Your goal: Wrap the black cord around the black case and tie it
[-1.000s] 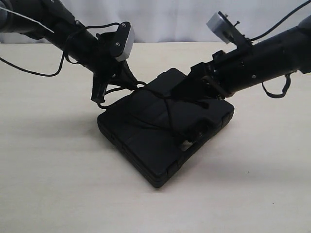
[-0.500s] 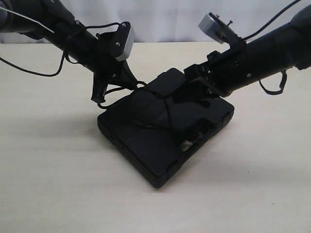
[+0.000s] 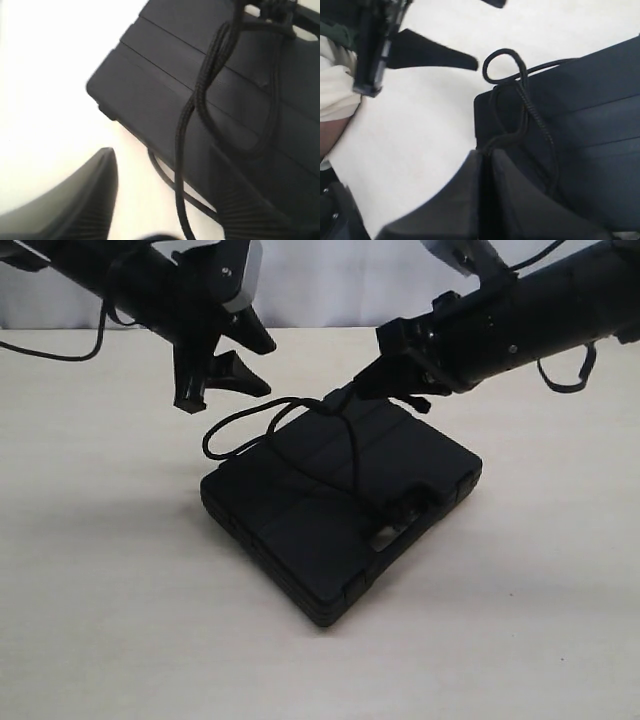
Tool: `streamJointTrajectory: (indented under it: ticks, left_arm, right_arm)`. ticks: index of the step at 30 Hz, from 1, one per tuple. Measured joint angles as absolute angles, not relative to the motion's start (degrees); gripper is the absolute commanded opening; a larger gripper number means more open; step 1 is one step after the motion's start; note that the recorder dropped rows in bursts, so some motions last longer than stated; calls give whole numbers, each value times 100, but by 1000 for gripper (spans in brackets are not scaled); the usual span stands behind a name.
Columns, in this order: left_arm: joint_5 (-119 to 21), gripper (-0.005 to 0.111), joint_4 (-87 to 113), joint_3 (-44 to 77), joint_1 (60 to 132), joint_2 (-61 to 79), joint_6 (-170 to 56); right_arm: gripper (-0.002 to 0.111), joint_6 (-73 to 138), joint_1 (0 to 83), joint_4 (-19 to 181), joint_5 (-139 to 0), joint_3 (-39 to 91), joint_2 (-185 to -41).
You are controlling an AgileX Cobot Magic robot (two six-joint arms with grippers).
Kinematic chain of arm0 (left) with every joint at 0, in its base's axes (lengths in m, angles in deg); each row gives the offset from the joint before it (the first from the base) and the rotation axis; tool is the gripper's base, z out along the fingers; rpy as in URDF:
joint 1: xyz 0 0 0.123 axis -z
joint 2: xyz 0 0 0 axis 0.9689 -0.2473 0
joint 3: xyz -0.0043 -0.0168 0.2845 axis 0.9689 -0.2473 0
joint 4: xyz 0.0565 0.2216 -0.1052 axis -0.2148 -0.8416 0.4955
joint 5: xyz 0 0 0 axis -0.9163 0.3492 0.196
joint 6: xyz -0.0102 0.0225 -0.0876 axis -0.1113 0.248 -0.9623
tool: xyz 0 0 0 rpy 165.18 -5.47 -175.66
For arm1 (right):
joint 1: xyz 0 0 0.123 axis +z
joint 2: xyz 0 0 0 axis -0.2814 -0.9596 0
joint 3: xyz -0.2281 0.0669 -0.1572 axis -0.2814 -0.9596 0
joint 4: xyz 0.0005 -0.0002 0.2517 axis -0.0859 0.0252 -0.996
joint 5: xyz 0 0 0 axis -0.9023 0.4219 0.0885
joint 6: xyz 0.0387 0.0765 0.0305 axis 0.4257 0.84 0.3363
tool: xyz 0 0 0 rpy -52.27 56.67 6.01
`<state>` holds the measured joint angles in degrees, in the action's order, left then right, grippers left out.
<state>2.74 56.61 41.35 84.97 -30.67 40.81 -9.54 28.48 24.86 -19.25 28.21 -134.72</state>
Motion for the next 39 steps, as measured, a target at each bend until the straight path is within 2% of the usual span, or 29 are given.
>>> streamJointTrajectory:
  ticks: [7, 19, 39]
  left_arm:
    - [830, 54, 5956, 4135, 8509, -2829, 4070]
    - [429, 54, 6434, 4135, 8509, -2874, 4215]
    - [751, 54, 7110, 4135, 8509, -3290, 5031]
  right_arm:
    - [4, -1424, 2848, 1754, -2547, 2904, -13472]
    - [4, -1553, 2848, 1130, -2559, 3835, -13472]
    - [4, -1616, 2848, 620, -2472, 4101, -13472]
